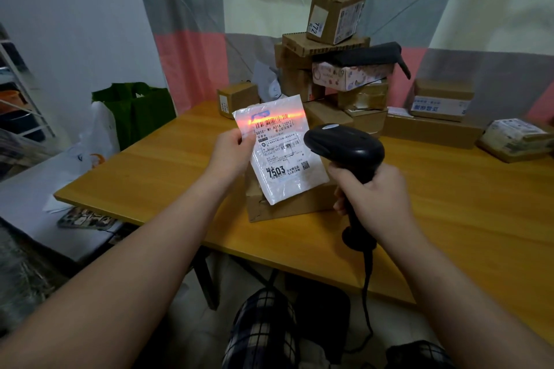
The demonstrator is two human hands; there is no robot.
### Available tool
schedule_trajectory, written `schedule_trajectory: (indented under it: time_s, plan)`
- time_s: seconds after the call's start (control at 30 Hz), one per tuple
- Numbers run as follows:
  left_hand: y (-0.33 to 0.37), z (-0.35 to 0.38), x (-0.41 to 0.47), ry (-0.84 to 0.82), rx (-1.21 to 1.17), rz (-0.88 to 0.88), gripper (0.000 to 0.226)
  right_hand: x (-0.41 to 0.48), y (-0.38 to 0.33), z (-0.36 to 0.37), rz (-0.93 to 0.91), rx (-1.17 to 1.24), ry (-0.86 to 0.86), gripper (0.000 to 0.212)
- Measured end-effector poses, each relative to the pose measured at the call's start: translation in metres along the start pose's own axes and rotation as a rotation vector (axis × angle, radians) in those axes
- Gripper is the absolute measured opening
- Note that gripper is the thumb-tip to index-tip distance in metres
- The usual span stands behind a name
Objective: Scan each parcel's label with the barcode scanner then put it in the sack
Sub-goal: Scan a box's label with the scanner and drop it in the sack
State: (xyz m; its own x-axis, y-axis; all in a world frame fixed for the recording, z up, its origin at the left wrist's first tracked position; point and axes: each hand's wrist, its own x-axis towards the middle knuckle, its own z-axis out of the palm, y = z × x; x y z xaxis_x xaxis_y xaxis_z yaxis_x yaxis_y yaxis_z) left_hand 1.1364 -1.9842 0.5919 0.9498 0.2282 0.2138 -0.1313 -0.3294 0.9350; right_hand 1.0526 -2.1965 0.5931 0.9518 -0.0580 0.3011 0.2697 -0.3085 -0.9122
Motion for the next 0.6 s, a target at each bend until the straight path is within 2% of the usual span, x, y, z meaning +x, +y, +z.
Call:
schedule_trajectory:
  time_s: [0.3, 0.43, 0.6]
  plan:
    - [-0.0044, -0.0036, -0.0014, 0.106, 0.001, 0.053, 0.010, -0.0038, -0.0032, -0.0008, -0.006, -0.048, -0.022, 0.021]
    - [-0.0045, -0.0046, -0.0023, 0.115, -0.007, 0.061, 0.022, -0.0069, -0.0045, -0.0007, -0.053, -0.110, 0.013, 0.025]
    - [-0.0041, -0.0040, -0.0019, 0.128, -0.019, 0.082, 0.018, -0.0099, -0.0052, 0.0001, -0.089, -0.139, 0.027, 0.028]
